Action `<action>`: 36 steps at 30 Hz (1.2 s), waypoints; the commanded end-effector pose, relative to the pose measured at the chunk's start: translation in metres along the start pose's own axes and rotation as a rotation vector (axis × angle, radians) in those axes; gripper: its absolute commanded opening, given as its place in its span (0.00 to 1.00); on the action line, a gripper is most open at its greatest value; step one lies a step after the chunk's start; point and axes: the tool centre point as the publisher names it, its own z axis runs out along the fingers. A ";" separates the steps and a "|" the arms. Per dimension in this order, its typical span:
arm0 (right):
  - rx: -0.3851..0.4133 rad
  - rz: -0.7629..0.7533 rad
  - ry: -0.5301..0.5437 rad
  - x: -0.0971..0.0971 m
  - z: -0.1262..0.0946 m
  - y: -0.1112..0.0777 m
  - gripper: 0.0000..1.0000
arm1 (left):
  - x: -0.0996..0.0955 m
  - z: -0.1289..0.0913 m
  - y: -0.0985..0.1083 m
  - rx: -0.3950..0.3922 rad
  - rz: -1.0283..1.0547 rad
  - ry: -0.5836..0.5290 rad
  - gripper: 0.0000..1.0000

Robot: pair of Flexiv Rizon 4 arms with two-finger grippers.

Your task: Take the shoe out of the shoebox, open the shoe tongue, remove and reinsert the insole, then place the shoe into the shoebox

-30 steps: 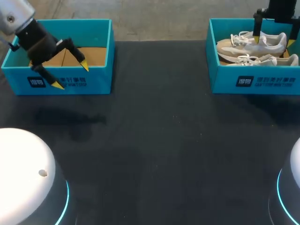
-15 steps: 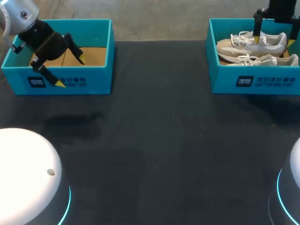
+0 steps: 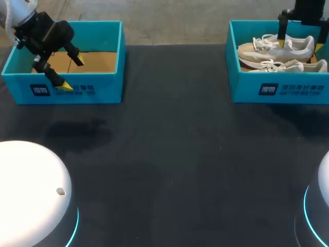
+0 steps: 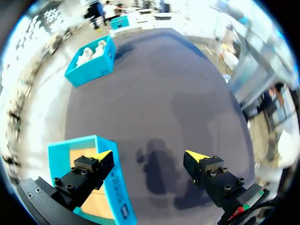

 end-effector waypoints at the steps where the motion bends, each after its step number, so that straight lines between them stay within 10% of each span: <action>1: -0.001 0.001 0.001 0.000 0.000 0.000 1.00 | -0.007 0.000 0.000 0.014 -0.136 0.035 1.00; 14: -0.001 0.001 0.001 0.000 0.000 0.000 1.00 | -0.006 -0.011 0.011 -0.203 -0.699 -0.127 1.00; 36: -0.001 0.001 0.001 0.000 0.000 0.000 1.00 | -0.016 -0.041 0.079 -0.223 -1.397 -0.137 1.00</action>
